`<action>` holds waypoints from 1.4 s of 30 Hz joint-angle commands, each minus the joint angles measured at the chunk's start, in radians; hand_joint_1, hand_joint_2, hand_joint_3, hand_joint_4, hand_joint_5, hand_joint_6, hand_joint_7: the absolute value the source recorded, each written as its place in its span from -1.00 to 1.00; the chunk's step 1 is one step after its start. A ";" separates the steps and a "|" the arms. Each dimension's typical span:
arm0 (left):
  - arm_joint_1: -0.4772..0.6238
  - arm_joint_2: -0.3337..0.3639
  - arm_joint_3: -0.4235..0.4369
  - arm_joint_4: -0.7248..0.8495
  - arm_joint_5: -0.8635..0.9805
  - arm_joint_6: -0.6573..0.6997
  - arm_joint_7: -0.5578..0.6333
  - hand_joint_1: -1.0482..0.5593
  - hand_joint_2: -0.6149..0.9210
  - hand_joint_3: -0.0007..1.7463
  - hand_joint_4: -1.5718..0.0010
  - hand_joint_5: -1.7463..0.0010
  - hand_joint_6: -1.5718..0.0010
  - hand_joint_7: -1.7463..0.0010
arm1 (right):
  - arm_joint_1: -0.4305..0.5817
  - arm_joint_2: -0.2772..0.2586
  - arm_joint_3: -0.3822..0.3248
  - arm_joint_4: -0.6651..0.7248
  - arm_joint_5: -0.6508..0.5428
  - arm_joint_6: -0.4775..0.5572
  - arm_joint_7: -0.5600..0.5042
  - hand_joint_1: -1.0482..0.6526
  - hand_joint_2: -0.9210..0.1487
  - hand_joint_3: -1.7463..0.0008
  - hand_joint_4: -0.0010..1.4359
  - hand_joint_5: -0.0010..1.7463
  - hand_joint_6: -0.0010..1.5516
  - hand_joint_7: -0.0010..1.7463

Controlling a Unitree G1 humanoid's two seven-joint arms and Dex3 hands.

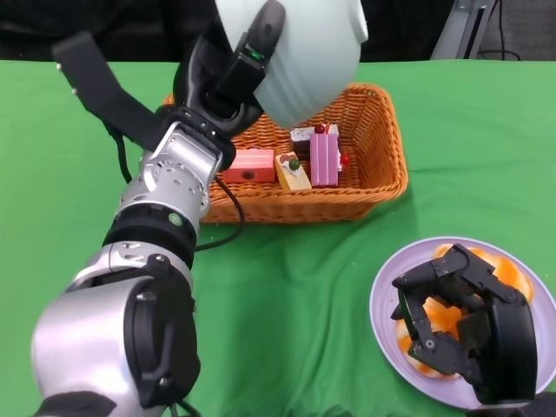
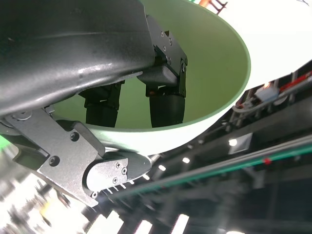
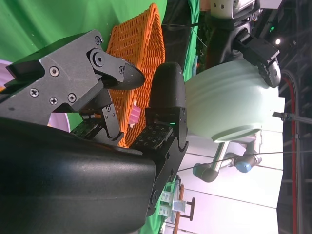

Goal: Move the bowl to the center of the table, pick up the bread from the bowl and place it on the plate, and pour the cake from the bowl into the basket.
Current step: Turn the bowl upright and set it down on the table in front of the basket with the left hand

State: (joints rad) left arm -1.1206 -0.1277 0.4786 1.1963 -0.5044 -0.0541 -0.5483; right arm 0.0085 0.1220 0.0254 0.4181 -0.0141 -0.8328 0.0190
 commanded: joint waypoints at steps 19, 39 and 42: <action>0.166 0.269 -0.431 -0.035 0.660 -0.973 0.213 0.27 0.69 0.16 0.11 -1.00 0.15 -0.81 | 0.012 -0.004 -0.008 -0.019 -0.008 0.000 -0.030 0.11 -0.38 0.01 0.08 0.72 -0.01 0.34; 0.318 0.573 -0.848 -0.125 1.532 -1.087 1.491 0.19 0.32 0.49 -0.04 -0.89 0.02 -0.68 | 0.005 -0.016 -0.016 -0.018 0.014 0.003 -0.009 0.12 -0.41 0.04 0.05 0.73 -0.02 0.36; 0.328 0.601 -0.933 -0.127 1.618 -1.052 1.656 0.21 0.34 0.46 0.03 -0.95 0.06 -0.68 | 0.007 -0.017 -0.016 -0.022 0.021 0.010 -0.004 0.13 -0.40 0.04 0.05 0.73 -0.02 0.36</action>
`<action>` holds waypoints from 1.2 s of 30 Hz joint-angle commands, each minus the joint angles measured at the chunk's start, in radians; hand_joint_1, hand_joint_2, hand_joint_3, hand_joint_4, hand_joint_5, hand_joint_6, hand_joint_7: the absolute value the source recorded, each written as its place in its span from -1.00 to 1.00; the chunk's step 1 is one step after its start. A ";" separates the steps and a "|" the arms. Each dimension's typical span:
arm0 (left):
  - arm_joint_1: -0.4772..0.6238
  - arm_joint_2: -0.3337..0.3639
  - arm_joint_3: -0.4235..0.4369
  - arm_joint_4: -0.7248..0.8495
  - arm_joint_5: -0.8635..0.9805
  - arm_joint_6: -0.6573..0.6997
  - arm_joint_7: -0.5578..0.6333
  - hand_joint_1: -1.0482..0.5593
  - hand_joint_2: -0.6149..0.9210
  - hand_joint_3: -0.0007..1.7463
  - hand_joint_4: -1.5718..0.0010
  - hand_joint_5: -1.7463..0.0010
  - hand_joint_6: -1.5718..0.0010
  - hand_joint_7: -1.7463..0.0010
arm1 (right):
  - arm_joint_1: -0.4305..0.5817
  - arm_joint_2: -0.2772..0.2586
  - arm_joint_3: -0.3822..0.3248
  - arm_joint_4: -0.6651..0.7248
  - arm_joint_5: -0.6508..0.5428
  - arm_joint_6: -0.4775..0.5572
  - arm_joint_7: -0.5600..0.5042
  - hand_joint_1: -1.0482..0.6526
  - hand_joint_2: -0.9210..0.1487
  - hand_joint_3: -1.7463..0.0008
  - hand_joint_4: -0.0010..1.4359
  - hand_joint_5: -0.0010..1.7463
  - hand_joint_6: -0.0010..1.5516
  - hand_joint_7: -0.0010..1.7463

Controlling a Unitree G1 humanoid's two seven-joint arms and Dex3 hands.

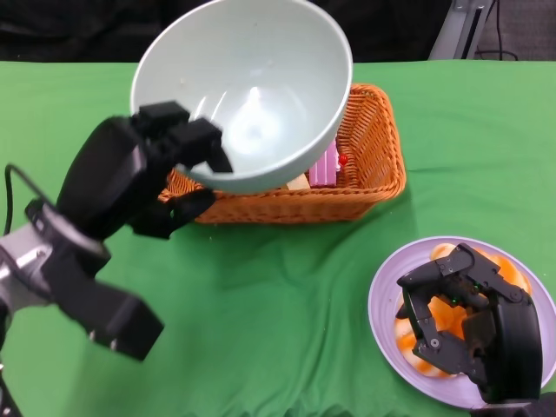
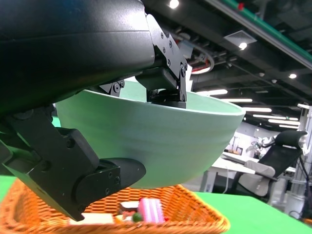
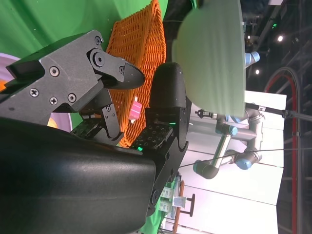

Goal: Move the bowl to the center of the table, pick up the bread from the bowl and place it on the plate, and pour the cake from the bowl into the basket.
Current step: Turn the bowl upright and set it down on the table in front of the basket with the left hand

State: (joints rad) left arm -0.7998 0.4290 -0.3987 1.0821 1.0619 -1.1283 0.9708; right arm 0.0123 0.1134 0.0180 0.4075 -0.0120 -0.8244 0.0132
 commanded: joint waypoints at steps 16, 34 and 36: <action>0.139 0.127 -0.392 -0.052 0.263 0.159 0.644 0.25 0.37 0.39 0.02 -0.89 0.07 -0.68 | 0.006 -0.009 -0.014 -0.023 -0.004 0.010 -0.020 0.13 -0.38 0.02 0.08 0.72 0.02 0.31; 0.250 0.129 -0.467 0.022 0.249 0.164 0.644 0.33 0.36 0.37 0.03 -1.00 0.22 -0.94 | 0.017 -0.013 -0.006 -0.053 0.001 0.035 -0.014 0.14 -0.39 0.03 0.07 0.71 0.01 0.31; 0.242 0.117 -0.480 0.051 0.247 0.161 0.640 0.33 0.36 0.37 0.03 -1.00 0.21 -0.94 | 0.019 -0.013 -0.004 -0.054 0.002 0.035 -0.013 0.13 -0.39 0.03 0.07 0.71 0.01 0.31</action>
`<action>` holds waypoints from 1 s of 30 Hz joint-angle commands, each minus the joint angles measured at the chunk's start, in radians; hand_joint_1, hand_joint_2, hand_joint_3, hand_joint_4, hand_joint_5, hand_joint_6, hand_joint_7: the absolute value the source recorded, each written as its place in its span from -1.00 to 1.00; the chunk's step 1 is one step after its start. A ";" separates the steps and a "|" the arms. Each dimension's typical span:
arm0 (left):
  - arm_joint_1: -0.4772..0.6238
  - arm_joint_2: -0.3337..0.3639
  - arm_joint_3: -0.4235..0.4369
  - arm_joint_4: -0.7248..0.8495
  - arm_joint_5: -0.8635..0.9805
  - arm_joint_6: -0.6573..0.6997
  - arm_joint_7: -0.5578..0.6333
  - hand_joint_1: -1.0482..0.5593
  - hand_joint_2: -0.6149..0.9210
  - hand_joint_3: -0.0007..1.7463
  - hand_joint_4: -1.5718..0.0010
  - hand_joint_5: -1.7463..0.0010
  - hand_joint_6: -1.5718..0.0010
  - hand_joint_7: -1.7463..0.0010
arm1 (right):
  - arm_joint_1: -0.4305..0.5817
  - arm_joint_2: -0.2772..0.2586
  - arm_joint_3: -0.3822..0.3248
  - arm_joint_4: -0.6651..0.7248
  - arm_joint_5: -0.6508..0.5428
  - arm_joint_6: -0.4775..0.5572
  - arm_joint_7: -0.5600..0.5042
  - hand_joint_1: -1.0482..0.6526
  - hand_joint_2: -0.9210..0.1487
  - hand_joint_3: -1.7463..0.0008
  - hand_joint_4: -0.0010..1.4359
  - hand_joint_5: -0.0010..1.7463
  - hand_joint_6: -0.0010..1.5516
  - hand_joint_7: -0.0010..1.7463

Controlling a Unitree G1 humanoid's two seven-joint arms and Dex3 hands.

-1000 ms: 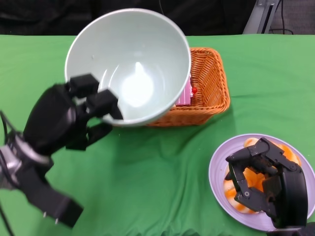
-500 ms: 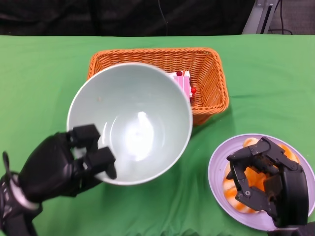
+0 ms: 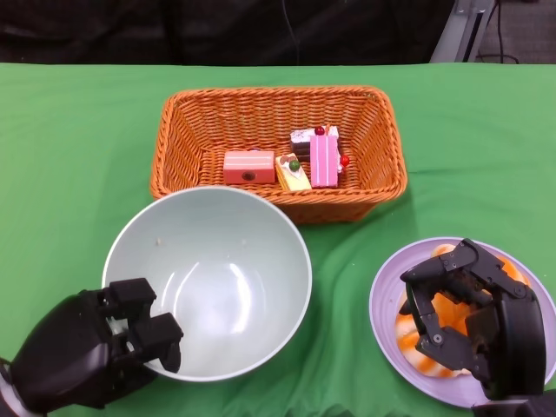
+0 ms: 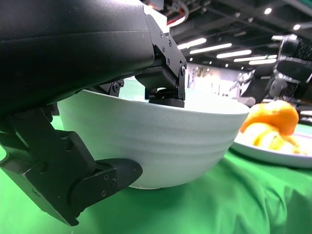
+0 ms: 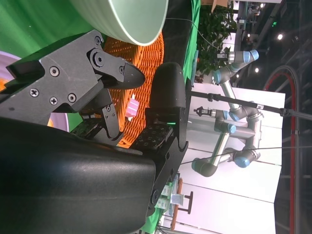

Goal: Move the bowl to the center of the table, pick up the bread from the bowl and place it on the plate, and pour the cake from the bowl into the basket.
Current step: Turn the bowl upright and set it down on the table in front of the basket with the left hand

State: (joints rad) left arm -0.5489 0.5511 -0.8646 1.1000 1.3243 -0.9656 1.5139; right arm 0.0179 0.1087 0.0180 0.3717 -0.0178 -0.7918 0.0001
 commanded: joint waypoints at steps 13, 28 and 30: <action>-0.052 -0.061 -0.035 0.155 -0.097 -0.006 -0.084 0.29 0.50 0.19 0.10 -0.99 0.23 -0.88 | 0.019 0.011 0.004 -0.033 -0.011 0.014 -0.029 0.16 -0.33 -0.03 0.07 0.72 0.01 0.33; -0.073 -0.120 -0.065 0.172 -0.117 0.021 -0.184 0.31 0.65 -0.15 0.01 -0.70 0.01 -0.39 | 0.031 0.008 0.006 -0.059 -0.010 0.032 -0.029 0.11 -0.34 -0.01 0.08 0.72 0.01 0.31; -0.075 -0.118 -0.070 0.168 -0.115 0.019 -0.177 0.25 0.77 -0.39 -0.06 -0.55 -0.12 -0.08 | 0.031 0.007 0.004 -0.062 -0.019 0.037 -0.035 0.11 -0.35 0.01 0.08 0.73 0.02 0.31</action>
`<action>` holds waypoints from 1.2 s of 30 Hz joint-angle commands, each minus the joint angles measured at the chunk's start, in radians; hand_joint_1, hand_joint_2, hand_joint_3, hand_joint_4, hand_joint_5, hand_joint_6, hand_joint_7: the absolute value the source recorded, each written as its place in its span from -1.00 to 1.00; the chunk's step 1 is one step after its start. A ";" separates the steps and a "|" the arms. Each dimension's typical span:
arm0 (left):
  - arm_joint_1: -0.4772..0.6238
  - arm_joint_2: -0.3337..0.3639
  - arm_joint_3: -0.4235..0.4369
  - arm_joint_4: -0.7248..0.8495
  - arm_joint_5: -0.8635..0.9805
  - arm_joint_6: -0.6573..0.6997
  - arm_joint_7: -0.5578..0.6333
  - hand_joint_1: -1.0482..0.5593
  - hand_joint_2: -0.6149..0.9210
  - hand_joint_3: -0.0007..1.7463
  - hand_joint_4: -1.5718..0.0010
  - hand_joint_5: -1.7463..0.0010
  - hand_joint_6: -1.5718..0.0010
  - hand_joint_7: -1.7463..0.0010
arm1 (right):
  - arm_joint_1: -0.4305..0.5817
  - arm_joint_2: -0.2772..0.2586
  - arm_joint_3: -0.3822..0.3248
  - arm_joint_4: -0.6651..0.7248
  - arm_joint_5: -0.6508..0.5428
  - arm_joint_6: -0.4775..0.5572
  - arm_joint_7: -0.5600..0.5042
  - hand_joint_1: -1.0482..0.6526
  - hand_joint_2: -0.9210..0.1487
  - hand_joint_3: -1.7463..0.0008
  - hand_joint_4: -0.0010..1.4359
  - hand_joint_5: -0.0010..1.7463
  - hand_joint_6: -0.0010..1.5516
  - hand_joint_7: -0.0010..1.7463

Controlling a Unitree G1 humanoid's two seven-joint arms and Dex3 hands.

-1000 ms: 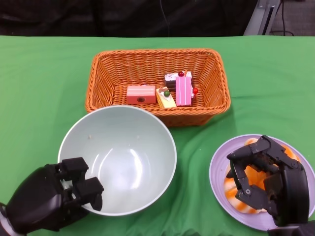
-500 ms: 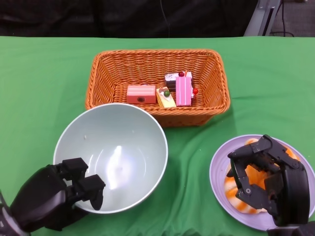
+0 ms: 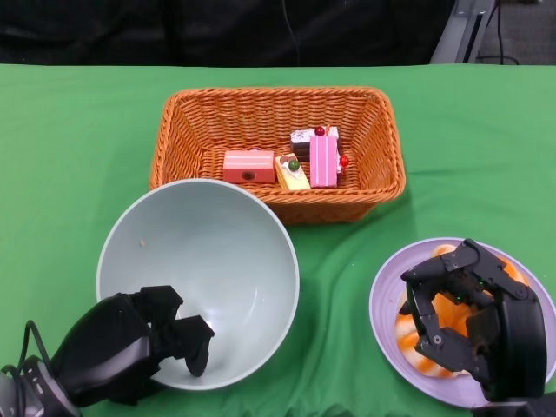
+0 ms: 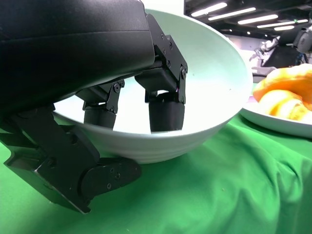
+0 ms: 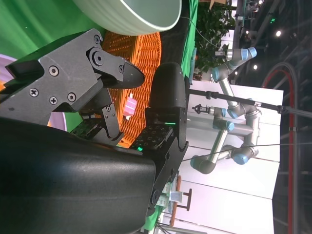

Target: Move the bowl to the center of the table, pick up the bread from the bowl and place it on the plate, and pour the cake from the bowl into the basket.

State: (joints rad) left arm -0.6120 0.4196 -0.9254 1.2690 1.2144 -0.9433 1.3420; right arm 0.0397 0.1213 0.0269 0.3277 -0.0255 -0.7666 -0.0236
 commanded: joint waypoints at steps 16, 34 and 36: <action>0.013 0.042 0.033 -0.049 -0.067 -0.068 0.085 -0.50 1.00 -0.86 0.11 0.71 0.08 0.94 | 0.009 -0.014 -0.006 -0.012 -0.005 0.011 -0.008 0.13 -0.36 0.01 0.07 0.73 0.02 0.30; 0.096 0.002 0.361 -0.004 -0.682 -0.605 -0.680 -0.76 1.00 -0.77 0.31 0.93 0.42 0.99 | -0.005 -0.025 -0.012 0.024 0.024 -0.012 0.032 0.13 -0.35 0.01 0.08 0.74 0.00 0.35; 0.107 -0.007 0.389 -0.005 -0.740 -0.604 -0.768 -0.75 1.00 -0.77 0.30 0.93 0.42 1.00 | -0.005 -0.024 -0.013 0.024 0.024 -0.012 0.033 0.13 -0.35 0.01 0.08 0.74 0.00 0.34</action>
State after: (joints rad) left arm -0.5223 0.4088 -0.5604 1.2561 0.5165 -1.5363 0.6245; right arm 0.0381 0.1043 0.0221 0.3464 -0.0143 -0.7626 0.0100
